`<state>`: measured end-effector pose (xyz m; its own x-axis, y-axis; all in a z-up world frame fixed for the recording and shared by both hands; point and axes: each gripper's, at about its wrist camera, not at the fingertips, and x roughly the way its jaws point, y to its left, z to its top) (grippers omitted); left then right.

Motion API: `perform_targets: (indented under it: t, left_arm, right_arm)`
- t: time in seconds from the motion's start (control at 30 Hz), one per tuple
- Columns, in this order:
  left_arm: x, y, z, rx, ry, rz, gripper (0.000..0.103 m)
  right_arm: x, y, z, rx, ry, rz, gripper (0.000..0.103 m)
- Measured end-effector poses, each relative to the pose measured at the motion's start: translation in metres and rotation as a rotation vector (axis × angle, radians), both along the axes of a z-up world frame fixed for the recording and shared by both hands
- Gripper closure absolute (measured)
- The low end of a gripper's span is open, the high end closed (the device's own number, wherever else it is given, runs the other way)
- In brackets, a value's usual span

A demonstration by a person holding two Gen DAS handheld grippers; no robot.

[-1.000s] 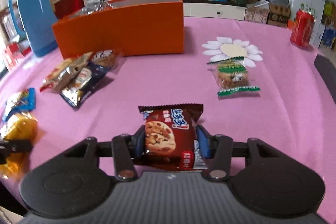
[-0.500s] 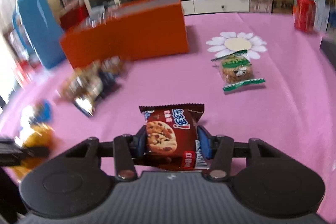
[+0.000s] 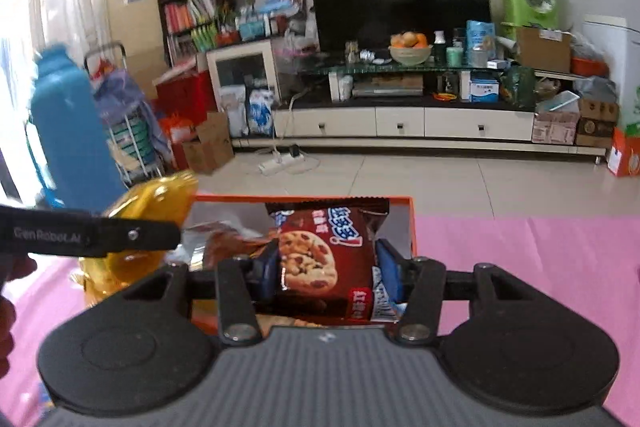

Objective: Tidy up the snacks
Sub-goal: 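Carry both packets into the orange box and open both tools, then move both tools back over the remaining snacks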

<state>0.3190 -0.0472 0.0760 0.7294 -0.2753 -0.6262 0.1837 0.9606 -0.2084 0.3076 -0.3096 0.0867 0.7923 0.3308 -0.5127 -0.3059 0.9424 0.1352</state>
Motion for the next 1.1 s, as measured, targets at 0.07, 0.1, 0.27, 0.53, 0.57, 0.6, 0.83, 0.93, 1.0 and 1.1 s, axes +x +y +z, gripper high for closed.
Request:
perform_targets:
  t: [0.07, 0.1, 0.27, 0.53, 0.57, 0.6, 0.83, 0.93, 1.0, 1.1]
  left_arm:
    - [0.025, -0.009, -0.016, 0.021, 0.020, -0.001, 0.098]
    - [0.035, -0.011, -0.026, 0.030, 0.035, -0.004, 0.094]
    - [0.039, -0.007, -0.048, 0.003, 0.040, -0.007, 0.073]
    - [-0.052, 0.006, -0.029, 0.015, -0.014, 0.002, 0.044]
    - [-0.067, 0.008, -0.029, 0.021, -0.013, 0.003, 0.042]
    - [-0.081, 0.010, -0.031, 0.023, -0.002, 0.002, 0.039]
    - [-0.175, 0.022, -0.078, 0.049, 0.190, 0.023, 0.039]
    - [-0.215, 0.031, -0.100, 0.086, 0.260, 0.044, 0.039]
    - [-0.240, 0.039, -0.110, 0.097, 0.283, 0.065, 0.039]
    - [-0.264, 0.051, -0.114, 0.118, 0.273, 0.097, 0.039]
  right_arm:
    - [0.028, 0.006, -0.019, -0.028, 0.033, 0.008, 0.048]
    - [0.038, 0.007, -0.029, -0.030, 0.051, 0.014, 0.045]
    - [0.041, 0.002, -0.045, -0.019, 0.027, 0.013, 0.030]
    - [-0.049, -0.025, -0.023, 0.044, -0.018, 0.003, 0.001]
    - [-0.062, -0.029, -0.022, 0.045, -0.015, -0.003, 0.001]
    - [-0.078, -0.034, -0.021, 0.053, -0.005, -0.012, 0.001]
    - [-0.163, -0.057, -0.063, 0.143, 0.192, -0.092, 0.001]
    - [-0.198, -0.065, -0.084, 0.189, 0.249, -0.145, 0.001]
    - [-0.213, -0.070, -0.092, 0.213, 0.258, -0.175, 0.001]
    - [-0.213, -0.076, -0.095, 0.231, 0.269, -0.204, 0.001]
